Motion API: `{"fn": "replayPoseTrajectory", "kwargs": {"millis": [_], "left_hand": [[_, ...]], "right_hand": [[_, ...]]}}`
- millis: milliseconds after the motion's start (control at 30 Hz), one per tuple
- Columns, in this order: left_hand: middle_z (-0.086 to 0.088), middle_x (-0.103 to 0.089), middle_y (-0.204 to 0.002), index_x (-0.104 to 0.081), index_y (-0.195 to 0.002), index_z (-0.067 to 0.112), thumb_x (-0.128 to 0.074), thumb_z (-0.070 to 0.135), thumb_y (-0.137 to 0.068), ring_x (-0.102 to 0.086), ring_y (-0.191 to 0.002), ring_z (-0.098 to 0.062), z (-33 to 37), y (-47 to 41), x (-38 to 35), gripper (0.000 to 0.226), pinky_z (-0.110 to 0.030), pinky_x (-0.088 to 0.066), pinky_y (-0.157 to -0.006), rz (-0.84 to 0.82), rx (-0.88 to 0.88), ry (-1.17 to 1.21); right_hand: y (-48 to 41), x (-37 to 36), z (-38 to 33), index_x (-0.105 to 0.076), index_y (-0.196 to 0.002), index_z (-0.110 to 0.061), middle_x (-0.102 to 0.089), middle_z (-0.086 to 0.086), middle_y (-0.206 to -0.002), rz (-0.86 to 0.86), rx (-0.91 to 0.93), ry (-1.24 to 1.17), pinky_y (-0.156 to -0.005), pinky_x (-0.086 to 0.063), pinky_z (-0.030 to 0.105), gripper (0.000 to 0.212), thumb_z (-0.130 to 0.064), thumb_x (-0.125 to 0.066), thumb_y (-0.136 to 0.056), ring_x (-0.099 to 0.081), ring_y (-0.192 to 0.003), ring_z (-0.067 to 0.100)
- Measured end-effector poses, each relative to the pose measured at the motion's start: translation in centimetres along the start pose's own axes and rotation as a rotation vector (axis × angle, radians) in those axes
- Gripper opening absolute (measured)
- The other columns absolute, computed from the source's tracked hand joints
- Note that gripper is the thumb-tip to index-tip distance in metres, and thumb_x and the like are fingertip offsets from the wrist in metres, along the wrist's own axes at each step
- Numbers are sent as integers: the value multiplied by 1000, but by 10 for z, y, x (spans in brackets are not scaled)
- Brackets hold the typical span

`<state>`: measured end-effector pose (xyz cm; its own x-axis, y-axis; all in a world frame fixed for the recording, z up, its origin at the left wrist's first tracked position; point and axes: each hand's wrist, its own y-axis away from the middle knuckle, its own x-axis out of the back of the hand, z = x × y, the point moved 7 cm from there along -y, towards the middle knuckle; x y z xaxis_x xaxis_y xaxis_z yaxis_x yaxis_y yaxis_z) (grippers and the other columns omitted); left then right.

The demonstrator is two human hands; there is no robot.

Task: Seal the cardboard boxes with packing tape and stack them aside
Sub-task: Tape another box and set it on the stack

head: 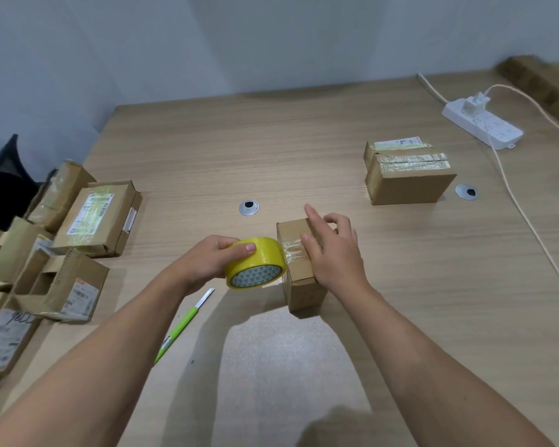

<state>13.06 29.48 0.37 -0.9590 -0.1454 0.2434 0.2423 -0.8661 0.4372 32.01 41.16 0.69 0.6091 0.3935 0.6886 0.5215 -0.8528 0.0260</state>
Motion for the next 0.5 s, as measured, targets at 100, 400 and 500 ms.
{"fn": "replayPoseTrajectory", "kwargs": {"millis": [100,400,500], "left_hand": [[-21,-74,-93,-75,-102,4,-74,62,-64,-70,-83,-25,5,-1,-5,69,-37,-56,-79,19,2,31],[-16,-63,-98,-59,-115,-9,-63,57,-80,-62,-89,-24,21,-17,-44,75,-38,-54,-82,-58,-30,112],[-11,-60,-90,-61,-99,-2,-64,58,-78,-60,-86,-22,20,-24,-52,64,-31,-53,-76,-60,-31,157]], "right_hand": [[1,4,-9,-52,-141,-36,-34,-5,-145,-42,25,174,-87,-42,37,41,-49,-44,-103,-35,-130,22],[-4,20,4,-34,-153,-27,-23,3,-160,-93,-231,181,-109,-31,51,71,-68,-39,-96,-24,-141,32],[-7,24,16,-29,-156,-28,-21,1,-161,-97,-257,133,-110,-34,50,72,-67,-39,-97,-23,-143,30]]}}
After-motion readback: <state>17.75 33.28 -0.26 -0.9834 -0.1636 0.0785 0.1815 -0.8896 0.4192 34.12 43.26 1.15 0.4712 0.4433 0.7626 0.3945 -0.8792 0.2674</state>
